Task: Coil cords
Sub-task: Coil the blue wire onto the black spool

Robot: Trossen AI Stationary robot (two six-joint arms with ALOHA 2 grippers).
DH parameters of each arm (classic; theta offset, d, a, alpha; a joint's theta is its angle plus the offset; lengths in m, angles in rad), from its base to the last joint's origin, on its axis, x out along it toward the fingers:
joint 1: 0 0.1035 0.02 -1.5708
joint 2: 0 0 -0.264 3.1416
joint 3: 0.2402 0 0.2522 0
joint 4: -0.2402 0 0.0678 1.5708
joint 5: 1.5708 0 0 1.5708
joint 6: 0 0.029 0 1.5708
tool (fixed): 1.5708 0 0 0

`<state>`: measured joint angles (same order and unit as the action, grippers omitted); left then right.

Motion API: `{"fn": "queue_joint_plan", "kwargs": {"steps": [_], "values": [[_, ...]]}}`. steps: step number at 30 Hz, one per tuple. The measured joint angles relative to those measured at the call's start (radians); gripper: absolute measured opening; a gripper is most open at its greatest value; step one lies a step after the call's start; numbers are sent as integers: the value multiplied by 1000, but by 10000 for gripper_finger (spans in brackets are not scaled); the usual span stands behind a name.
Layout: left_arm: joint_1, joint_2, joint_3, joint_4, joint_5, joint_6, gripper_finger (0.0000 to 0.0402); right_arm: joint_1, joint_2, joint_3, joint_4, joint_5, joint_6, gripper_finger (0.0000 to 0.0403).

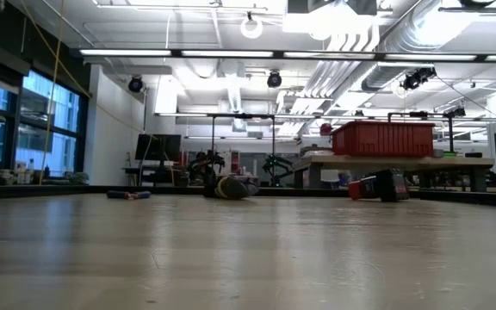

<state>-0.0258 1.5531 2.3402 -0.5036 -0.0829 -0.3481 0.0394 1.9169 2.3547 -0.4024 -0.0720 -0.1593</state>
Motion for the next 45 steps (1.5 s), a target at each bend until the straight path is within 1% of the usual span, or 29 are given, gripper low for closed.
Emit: {"fn": "queue_joint_plan", "kwargs": {"steps": [5, 8, 13, 19, 25, 27, 30, 35, 38, 40, 45], "values": [[0, 24, 0, 34, 57, -167, 1, 3, 21, 0, 107, -7, -22, 0], [2, 26, 0, 33, 91, -292, 1, 2, 22, 0, 146, -9, -52, 0], [-2, 20, 1, 19, 135, -477, 1, -9, 20, 0, 231, -10, -53, 0], [-35, 18, 1, -40, 146, -558, 1, -13, 23, -1, 247, -14, -83, 0], [-51, 2, 1, -177, 177, -618, 1, -40, 21, -1, 249, -25, -101, 0], [-53, -12, 1, -237, 179, -611, 1, -55, 19, -1, 248, -44, -101, 0], [-53, -33, 1, -356, 173, -554, 1, -77, 19, -1, 215, -69, -112, 0], [-52, -51, 0, -536, 109, -437, 0, -114, 19, -1, 144, -84, -130, 0], [-52, -56, 1, -631, 62, -323, 0, -138, 19, -1, 95, -113, -130, 0], [-52, -53, 1, -692, 19, -229, 0, -148, 19, -1, 57, -112, -130, 0], [-54, -46, 0, -777, -122, 4, 0, -165, 19, -2, 0, -100, -130, 0]]}}
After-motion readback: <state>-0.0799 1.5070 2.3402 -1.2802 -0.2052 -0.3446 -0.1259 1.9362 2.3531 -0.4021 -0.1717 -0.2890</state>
